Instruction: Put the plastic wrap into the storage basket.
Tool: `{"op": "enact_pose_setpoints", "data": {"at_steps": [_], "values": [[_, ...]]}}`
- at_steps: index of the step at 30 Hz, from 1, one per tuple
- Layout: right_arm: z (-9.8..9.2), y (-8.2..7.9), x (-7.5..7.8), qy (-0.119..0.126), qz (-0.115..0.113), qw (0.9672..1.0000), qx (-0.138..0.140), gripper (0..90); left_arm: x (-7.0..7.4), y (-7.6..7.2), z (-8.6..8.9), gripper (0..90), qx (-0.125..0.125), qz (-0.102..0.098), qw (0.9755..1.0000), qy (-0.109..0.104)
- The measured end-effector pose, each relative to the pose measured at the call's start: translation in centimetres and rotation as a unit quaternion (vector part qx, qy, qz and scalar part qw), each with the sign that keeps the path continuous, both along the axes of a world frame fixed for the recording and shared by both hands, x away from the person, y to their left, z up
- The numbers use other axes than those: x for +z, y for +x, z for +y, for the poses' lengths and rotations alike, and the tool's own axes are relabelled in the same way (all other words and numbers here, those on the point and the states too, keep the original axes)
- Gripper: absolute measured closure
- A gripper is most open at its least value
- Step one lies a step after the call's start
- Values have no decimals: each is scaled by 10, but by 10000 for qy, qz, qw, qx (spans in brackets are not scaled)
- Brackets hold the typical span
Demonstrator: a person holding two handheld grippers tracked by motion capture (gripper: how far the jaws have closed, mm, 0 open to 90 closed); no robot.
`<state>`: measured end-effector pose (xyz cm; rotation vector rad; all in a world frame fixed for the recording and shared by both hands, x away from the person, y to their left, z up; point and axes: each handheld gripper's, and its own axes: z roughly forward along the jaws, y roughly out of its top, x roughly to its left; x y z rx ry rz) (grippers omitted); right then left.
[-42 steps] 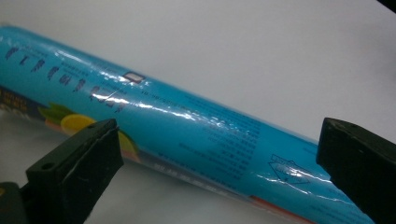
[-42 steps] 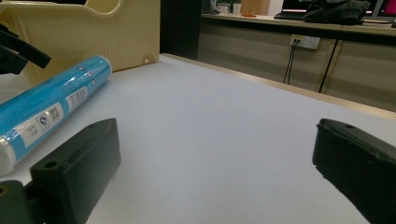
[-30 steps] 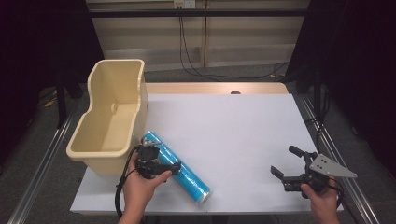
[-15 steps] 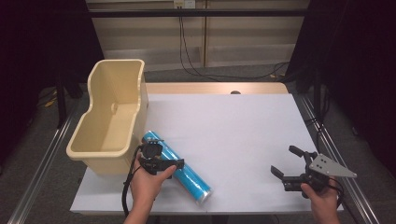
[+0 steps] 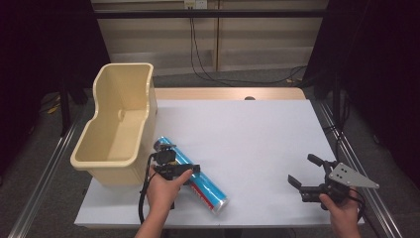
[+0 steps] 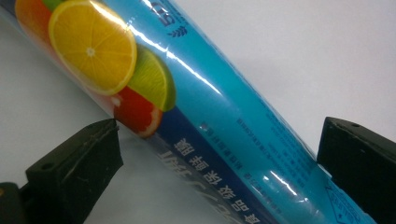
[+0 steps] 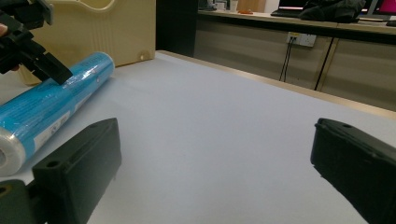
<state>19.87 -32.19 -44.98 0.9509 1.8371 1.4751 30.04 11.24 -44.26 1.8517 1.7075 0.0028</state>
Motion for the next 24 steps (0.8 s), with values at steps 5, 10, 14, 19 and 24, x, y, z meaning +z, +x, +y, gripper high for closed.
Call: {"op": "enact_pose_setpoints", "data": {"at_steps": [5, 10, 14, 19, 24], "values": [[1, 0, 0, -51, -44, 10000, -29, 12, -4, 4, -2, 0, 119, 132, 9997, -165], [0, 1, 1, -38, -104, 9999, -76, 12, -10, 11, -9, 0, 110, 215, 9993, -302], [-2, 1, 1, -72, -107, 9999, -83, 12, -8, 20, -16, 0, -160, 261, 9994, -128], [-2, 1, 0, -71, -109, 9999, -57, 12, -6, 34, -20, 1, -585, 531, 9968, -89], [-3, 1, 0, -130, -93, 9999, -35, 13, -5, 49, -20, 18, -893, 869, 9921, -131]]}}
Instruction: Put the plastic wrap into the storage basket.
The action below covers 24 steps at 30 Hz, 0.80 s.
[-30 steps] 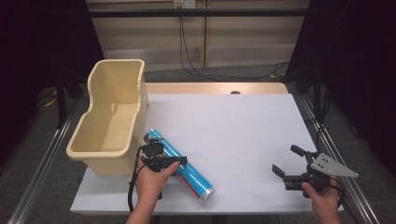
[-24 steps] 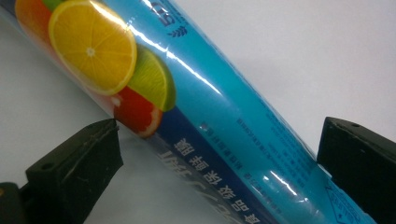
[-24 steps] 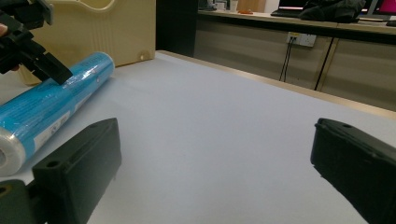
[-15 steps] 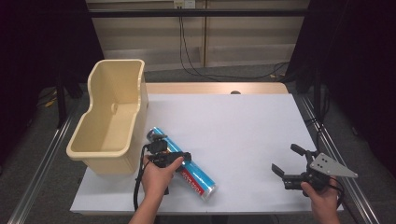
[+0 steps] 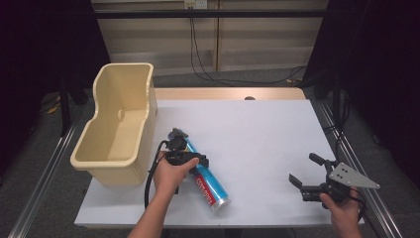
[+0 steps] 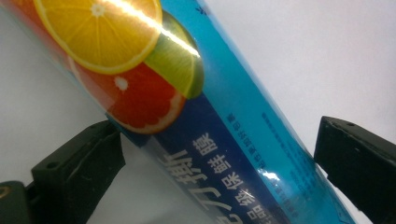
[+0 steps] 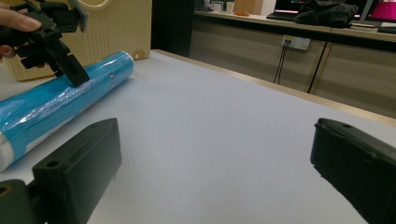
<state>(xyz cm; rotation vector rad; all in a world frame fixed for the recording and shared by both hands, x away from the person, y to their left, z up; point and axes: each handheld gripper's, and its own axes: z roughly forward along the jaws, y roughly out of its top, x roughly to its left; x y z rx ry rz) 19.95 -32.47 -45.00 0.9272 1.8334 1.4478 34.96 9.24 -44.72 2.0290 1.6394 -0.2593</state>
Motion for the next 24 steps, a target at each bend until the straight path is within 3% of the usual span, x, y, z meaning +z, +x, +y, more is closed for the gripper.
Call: {"op": "enact_pose_setpoints", "data": {"at_steps": [3, 7, 8, 9, 10, 15, 19, 20, 23, 24], "values": [[0, 0, 0, -4, 17, 10000, -9, 13, -1, 4, 1, 53, 75, 30, 9999, -103], [0, 0, -1, -9, 22, 10000, -34, 13, -3, -1, -10, 52, 368, -371, 9985, 166], [0, 0, -1, -8, 28, 10000, -39, 13, -3, -1, -10, 52, 368, -371, 9985, 166], [0, 1, -1, -17, 24, 10000, -23, 14, -3, -5, -19, 50, 472, -575, 9965, 384], [0, 1, -1, -15, 23, 10000, -26, 14, -2, -6, -21, 50, 470, -610, 9960, 449], [1, 0, 0, -33, 25, 10000, 3, 14, 0, -1, -25, 52, 368, -460, 9965, 601], [1, 0, -1, -74, 17, 10000, 20, 14, 3, 8, -27, 62, 100, -377, 9958, 826], [0, 0, -1, -94, 13, 10000, 17, 14, 3, 13, -22, 85, 56, -243, 9971, 719], [-1, 0, -1, -83, 8, 10000, 0, 14, 3, 20, -14, 102, -105, -93, 9981, 608], [-2, -1, -1, -75, 10, 10000, -21, 14, 4, 24, -10, 133, -121, -52, 9973, 723]]}}
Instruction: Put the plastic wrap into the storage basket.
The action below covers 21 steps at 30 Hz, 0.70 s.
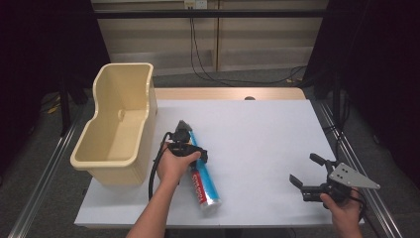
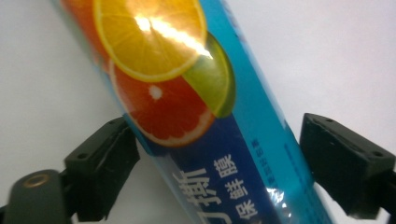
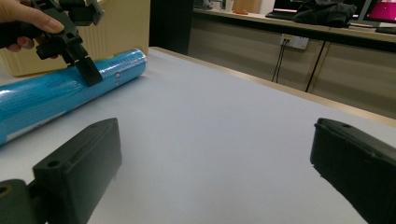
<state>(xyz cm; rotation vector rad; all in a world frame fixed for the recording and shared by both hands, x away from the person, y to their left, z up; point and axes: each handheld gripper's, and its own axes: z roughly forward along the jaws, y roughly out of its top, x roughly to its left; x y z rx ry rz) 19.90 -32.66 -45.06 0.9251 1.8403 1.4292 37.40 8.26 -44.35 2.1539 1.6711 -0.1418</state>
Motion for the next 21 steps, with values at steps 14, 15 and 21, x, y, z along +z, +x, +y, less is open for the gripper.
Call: {"op": "enact_pose_setpoints", "data": {"at_steps": [14, 15, 21], "values": [[-1, 2, 0, 6, 5, 10000, -28, 16, 12, 6, 4, 243, -108, -65, 9957, 918], [-1, 2, 0, -6, 9, 10000, -27, 16, 12, 6, 4, 243, -108, -65, 9957, 918], [0, 1, 1, 4, -15, 10000, -19, 16, 9, 5, 4, 245, -18, -47, 9963, 854]]}}
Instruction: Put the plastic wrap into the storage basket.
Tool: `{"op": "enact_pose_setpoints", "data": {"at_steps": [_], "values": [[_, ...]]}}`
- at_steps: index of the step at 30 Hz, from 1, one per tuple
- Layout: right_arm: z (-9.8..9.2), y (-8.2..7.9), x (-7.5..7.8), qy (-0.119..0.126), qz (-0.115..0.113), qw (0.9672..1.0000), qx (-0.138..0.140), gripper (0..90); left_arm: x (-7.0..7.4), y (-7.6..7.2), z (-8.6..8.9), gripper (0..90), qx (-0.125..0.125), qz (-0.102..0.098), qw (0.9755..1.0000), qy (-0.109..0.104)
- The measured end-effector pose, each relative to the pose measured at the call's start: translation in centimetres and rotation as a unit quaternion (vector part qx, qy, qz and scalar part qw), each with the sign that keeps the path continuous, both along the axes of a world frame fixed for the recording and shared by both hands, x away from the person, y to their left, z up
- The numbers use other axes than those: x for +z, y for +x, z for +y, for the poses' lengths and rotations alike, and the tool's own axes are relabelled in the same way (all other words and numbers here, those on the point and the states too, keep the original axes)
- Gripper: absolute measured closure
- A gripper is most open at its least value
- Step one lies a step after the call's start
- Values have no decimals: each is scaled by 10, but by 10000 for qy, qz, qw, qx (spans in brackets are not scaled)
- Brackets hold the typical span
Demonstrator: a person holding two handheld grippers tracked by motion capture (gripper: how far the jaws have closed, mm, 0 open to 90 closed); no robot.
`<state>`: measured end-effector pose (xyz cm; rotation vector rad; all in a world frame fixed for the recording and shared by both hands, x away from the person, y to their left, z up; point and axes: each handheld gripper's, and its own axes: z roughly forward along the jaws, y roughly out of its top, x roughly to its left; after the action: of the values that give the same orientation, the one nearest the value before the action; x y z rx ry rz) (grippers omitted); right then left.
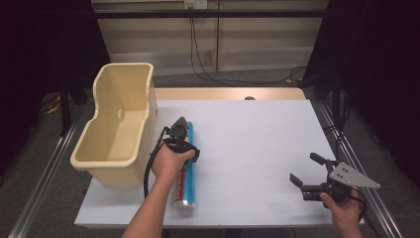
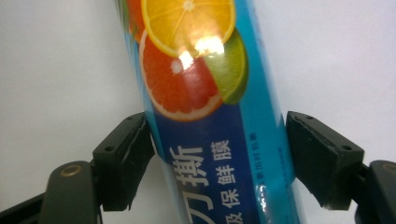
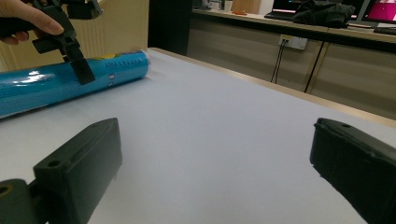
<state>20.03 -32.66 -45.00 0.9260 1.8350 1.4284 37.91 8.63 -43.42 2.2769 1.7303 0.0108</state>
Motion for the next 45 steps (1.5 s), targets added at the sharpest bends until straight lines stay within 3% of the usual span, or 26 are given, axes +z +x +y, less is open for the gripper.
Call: {"op": "enact_pose_setpoints", "data": {"at_steps": [4, 10, 16, 22, 25, 29, 35, 40, 45], "values": [[1, 0, 0, -2, 11, 10000, 31, 16, -4, -1, -3, 247, 16, -16, 10000, -44], [0, 0, 0, 5, 3, 10000, 18, 16, -5, -2, -8, 251, 40, -95, 9999, 90], [1, 0, 0, 12, -7, 10000, 30, 17, -7, -7, -11, 275, 481, -22, 9988, 82], [0, 0, 0, 23, -5, 10000, 20, 17, -9, -9, -18, 294, 643, -72, 9976, 257], [0, 0, 1, 11, -12, 10000, 22, 17, -8, -7, -14, 299, 670, 27, 9976, 151], [0, 1, 1, 40, -21, 10000, 20, 17, -5, -7, -12, 312, 559, 126, 9982, 169], [0, 1, 1, 63, -21, 10000, 16, 17, 12, -7, -12, 318, 383, 206, 9990, 138], [0, 1, 1, 65, -35, 10000, 10, 17, 16, -7, -10, 320, 425, 38, 9990, 93], [0, 1, 2, 51, -44, 10000, 17, 17, 4, -7, -11, 317, 501, -33, 9986, 185]]}}
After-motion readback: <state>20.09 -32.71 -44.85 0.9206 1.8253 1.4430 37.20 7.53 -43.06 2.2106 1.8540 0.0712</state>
